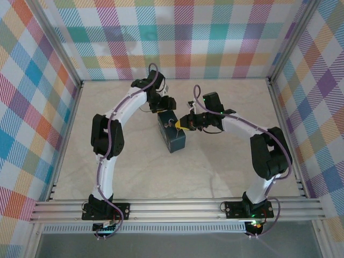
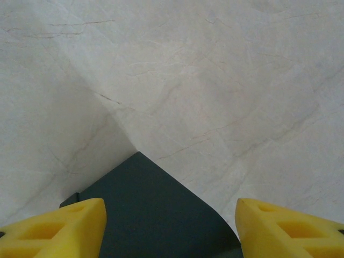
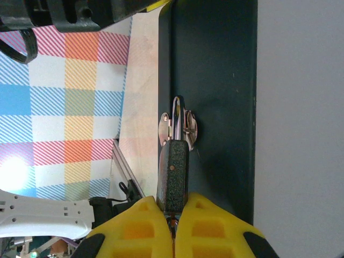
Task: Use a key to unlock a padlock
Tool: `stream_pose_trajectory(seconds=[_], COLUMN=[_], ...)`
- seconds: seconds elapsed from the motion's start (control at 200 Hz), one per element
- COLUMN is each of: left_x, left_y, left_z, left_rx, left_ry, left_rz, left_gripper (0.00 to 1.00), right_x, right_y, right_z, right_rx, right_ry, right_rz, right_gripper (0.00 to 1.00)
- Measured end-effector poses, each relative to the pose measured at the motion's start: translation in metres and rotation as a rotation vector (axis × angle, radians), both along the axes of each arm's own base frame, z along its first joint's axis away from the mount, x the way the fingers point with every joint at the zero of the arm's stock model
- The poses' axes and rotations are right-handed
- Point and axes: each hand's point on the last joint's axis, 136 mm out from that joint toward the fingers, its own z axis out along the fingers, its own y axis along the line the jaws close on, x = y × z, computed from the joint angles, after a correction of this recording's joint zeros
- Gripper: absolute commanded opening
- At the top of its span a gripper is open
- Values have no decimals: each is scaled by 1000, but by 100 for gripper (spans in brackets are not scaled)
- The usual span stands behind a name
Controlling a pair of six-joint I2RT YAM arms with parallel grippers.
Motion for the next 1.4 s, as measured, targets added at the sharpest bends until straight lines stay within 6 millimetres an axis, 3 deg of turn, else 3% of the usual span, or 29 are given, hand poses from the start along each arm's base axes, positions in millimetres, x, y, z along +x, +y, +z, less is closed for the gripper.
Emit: stream_pose_trajectory(seconds=[0.43, 0.65, 0.94, 1.095, 1.225, 1.4], left_x=[3, -6, -19, -20, -19, -19], left_y=[5, 8, 13, 13, 14, 14], left_z=[0, -8, -18, -18, -18, -18], left_rx=[3, 22, 49, 49, 45, 29], left_ry=[-22, 18, 78, 80, 86, 98], left_rz=[18, 22, 27, 27, 37, 47], left_gripper=[60, 59, 59, 59, 59, 59], right_x=[5, 12, 14, 2, -13, -26], right_y=[3, 1, -16, -28, -12, 7], right_z=[3, 15, -2, 22, 55, 47], right_rx=[-29, -80, -218, -276, -301, -360], right_ry=[-44, -127, -183, -330, -558, -719], right_rz=[88, 148, 125, 106, 171, 300], right_gripper=[14, 30, 36, 42, 49, 56])
